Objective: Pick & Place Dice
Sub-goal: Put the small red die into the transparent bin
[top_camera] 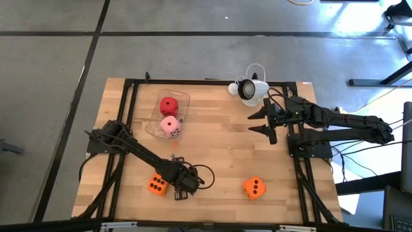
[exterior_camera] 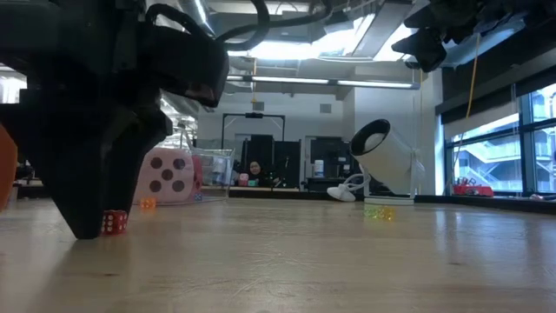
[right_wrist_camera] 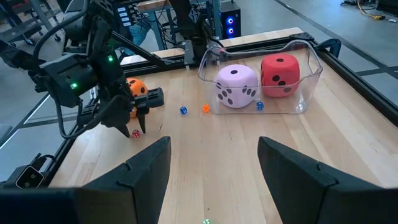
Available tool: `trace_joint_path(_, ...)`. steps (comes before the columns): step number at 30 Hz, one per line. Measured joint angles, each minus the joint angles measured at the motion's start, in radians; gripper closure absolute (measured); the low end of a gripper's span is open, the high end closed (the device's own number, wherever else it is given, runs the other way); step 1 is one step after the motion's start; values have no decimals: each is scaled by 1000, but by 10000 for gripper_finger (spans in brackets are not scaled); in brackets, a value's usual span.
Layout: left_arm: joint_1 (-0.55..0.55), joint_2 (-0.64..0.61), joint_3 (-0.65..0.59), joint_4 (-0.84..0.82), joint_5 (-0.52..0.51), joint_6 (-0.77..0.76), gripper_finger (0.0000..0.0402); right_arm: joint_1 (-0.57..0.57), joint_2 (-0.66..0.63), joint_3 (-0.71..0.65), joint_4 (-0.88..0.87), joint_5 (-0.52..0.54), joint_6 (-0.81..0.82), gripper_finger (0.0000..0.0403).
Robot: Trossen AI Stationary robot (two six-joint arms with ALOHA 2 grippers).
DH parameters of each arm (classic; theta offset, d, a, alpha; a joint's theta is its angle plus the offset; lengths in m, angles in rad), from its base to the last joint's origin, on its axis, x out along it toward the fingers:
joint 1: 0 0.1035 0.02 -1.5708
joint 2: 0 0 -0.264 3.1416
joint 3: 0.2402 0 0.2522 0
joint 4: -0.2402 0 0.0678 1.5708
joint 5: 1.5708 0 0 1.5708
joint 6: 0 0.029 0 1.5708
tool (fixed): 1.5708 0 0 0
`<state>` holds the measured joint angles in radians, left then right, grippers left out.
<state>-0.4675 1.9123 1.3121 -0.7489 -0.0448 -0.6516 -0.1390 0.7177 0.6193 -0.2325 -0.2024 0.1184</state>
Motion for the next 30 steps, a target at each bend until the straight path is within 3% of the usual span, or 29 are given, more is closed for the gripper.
trace_joint_path(9, 0, -1, -7, 14, -7, 1, 225, 0, 0, 0, 0, 0, 0, 160)
trace_joint_path(24, 9, -14, -9, 22, -8, -8, 378, 0, 0, 0, 0, 1, 0, 160)
trace_joint_path(30, 35, -75, 9, 22, -82, -7, 382, 0, 0, 0, 0, 3, 0, 160)
